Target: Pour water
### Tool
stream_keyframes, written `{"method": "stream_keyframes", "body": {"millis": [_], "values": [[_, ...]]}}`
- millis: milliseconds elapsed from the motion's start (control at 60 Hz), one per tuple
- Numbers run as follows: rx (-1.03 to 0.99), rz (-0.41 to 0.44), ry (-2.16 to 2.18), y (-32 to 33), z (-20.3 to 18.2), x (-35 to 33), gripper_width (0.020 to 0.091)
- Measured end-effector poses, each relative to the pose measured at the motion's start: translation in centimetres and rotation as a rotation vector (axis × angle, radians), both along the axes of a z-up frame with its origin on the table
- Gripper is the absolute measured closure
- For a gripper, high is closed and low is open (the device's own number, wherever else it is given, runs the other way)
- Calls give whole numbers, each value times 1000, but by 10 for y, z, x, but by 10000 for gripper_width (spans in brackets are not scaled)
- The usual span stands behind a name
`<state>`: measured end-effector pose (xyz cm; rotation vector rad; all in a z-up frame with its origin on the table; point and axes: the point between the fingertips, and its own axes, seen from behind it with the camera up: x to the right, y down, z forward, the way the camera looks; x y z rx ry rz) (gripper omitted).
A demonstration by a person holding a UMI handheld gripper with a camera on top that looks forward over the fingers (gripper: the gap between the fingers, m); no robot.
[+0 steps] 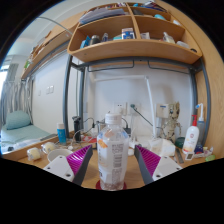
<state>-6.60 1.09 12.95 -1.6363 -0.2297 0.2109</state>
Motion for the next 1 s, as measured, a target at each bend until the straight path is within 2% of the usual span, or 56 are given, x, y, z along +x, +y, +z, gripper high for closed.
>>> {"method": "stream_keyframes", "body": {"millis": [517, 783, 1000], "values": [[-41, -155, 91, -116, 14, 71, 244], [-6, -191, 84, -131, 21, 98, 243], [-9, -185, 94, -129, 20, 99, 243]]}}
